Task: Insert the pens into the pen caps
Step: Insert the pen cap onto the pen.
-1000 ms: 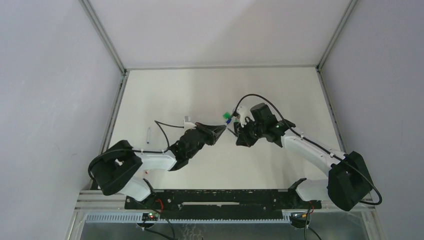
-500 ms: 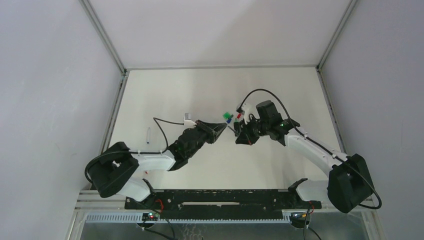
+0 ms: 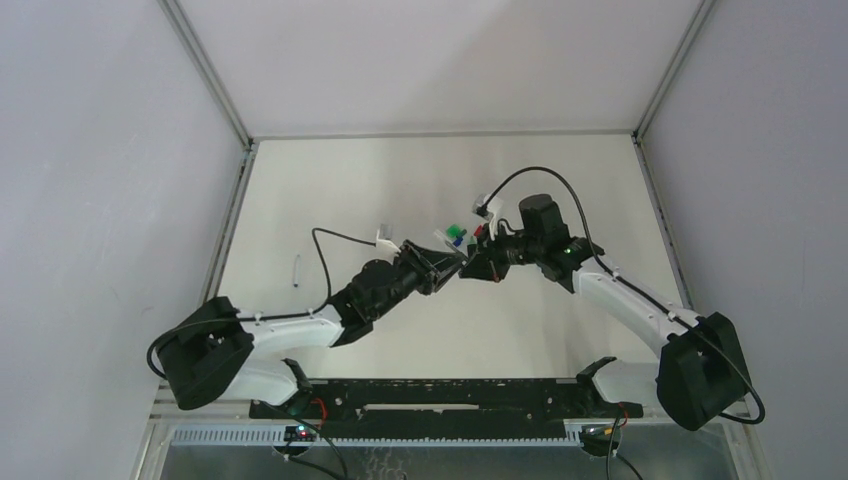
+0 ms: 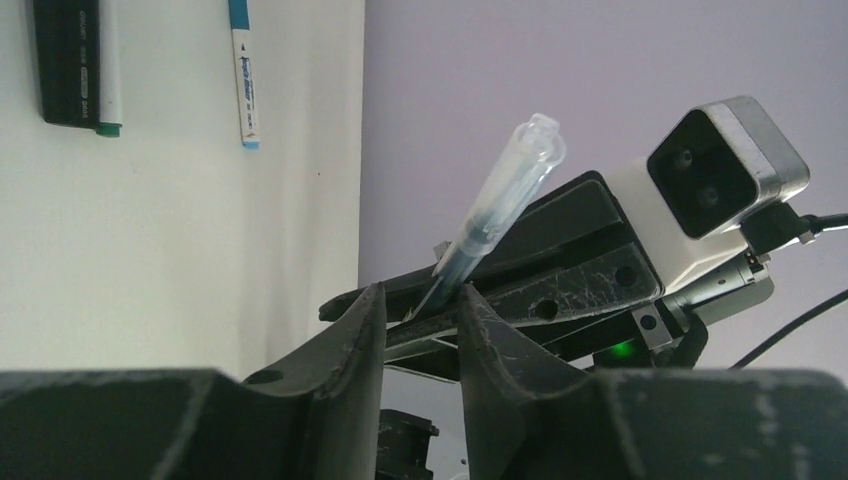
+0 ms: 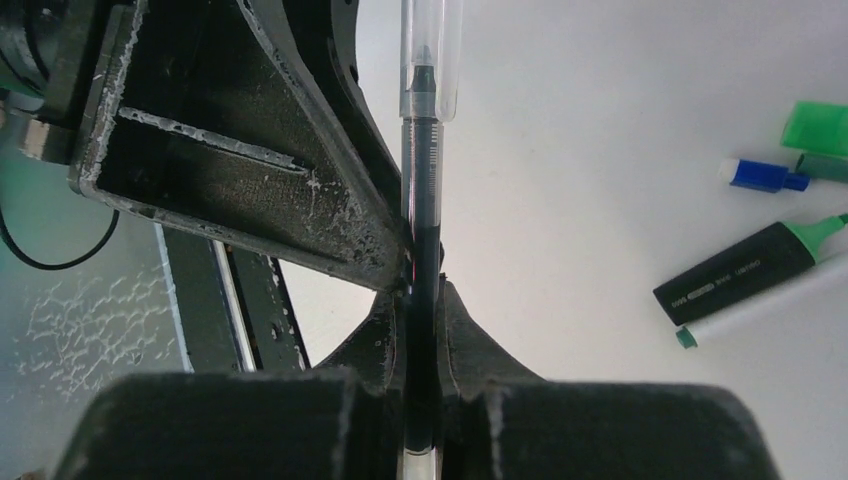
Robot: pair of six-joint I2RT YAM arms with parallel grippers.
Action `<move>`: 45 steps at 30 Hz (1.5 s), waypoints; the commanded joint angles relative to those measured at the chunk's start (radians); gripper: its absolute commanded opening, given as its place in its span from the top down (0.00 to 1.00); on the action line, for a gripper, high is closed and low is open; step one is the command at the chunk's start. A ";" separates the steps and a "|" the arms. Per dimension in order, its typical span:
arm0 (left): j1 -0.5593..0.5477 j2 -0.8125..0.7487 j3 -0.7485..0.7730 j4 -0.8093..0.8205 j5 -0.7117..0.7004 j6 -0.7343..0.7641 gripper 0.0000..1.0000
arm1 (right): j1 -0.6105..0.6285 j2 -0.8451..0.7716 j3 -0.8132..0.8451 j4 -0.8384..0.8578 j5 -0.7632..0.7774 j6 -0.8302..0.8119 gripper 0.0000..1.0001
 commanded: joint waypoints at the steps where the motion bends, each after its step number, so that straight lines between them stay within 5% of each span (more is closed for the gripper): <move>1: -0.006 -0.056 0.026 -0.059 0.023 0.071 0.61 | -0.020 -0.038 0.000 0.102 -0.077 0.031 1.00; 8: -0.006 -0.149 -0.011 -0.097 0.010 0.176 0.45 | -0.055 -0.058 -0.009 0.120 -0.145 0.044 1.00; 17: -0.006 -0.428 -0.057 -0.081 0.031 0.585 0.29 | -0.126 -0.101 -0.014 0.091 -0.359 -0.003 1.00; 23: 0.009 -0.511 -0.028 -0.068 0.091 0.751 0.26 | -0.163 -0.136 -0.014 0.078 -0.519 -0.030 1.00; 34: 0.073 -0.374 0.103 0.020 0.313 0.784 0.23 | -0.183 -0.151 -0.003 0.054 -0.601 -0.036 1.00; 45: 0.073 -0.348 0.059 0.224 0.305 0.770 0.06 | -0.184 -0.143 0.006 0.032 -0.628 -0.049 1.00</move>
